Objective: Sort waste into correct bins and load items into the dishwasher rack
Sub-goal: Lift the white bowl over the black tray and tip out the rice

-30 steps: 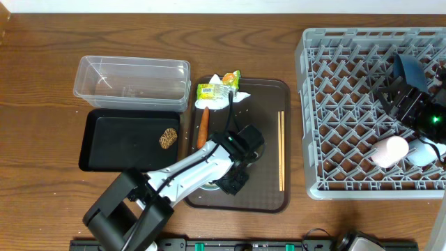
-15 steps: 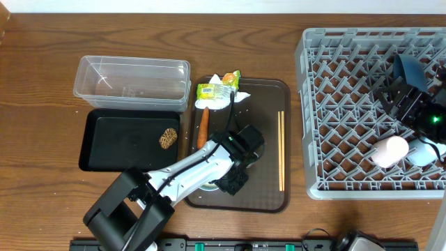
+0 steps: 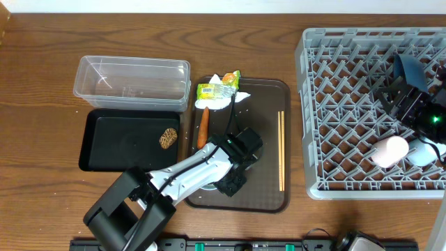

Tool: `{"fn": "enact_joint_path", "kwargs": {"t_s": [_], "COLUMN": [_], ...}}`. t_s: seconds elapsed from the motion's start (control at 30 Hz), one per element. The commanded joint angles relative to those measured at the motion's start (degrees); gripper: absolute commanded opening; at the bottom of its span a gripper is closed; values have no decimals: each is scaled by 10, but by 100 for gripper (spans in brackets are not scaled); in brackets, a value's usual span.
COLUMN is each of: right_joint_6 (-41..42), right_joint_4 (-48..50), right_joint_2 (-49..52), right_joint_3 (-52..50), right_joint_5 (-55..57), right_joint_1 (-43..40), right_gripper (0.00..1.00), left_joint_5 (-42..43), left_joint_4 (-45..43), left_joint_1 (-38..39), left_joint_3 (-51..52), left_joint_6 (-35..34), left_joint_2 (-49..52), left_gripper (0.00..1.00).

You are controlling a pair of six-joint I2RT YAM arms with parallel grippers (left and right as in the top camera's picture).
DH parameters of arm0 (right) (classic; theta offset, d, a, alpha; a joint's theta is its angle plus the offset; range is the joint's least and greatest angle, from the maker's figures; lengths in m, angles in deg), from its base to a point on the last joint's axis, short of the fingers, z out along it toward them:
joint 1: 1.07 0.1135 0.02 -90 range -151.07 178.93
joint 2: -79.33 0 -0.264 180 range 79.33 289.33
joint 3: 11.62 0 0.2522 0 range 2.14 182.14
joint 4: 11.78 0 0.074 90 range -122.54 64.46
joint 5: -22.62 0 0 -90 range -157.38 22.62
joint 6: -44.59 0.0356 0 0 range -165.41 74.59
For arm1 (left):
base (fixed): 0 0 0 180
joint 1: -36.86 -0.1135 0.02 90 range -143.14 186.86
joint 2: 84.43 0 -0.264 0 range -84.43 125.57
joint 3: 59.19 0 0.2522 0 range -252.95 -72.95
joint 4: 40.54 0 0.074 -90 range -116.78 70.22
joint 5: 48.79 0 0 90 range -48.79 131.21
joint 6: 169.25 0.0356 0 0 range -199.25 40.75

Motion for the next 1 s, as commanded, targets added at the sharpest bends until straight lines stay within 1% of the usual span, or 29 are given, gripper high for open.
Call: {"fn": "enact_joint_path", "kwargs": {"t_s": [0.0, 0.1, 0.3, 0.37, 0.47, 0.57, 0.73, 0.9, 0.97], "right_joint_6": [7, 6, 13, 13, 13, 13, 13, 12, 12], "right_joint_4": [4, 7, 7, 6, 4, 4, 1, 1, 0], "right_joint_2": [0, 0, 0, 0, 0, 0, 0, 0, 0], "right_joint_3": [2, 2, 2, 2, 2, 2, 2, 2, 2], "right_joint_5": [-1, -1, -1, -1, -1, -1, -1, 0, 0], "right_joint_1": [7, 7, 7, 7, 7, 7, 7, 7, 7], "right_gripper": [66, 66, 66, 66, 66, 66, 67, 67, 67], "left_joint_5": [-7, -6, 0, 6, 43, 108, 288, 483, 541], "left_joint_4": [4, 32, 114, 122, 105, 99, 97, 96, 96], "left_joint_1": [-1, -1, -12, -30, -78, -154, -322, -491, -551], "left_joint_3": [5, -14, -110, -136, -148, -148, -131, -94, -69], "left_joint_6": [7, 7, -1, -3, -9, -16, -8, 71, 99], "left_joint_2": [3, 1, -49, -81, -136, -178, -213, -214, -214], "left_gripper": [6, 6, 6, 6, 6, 6, 6, 6, 6]}}
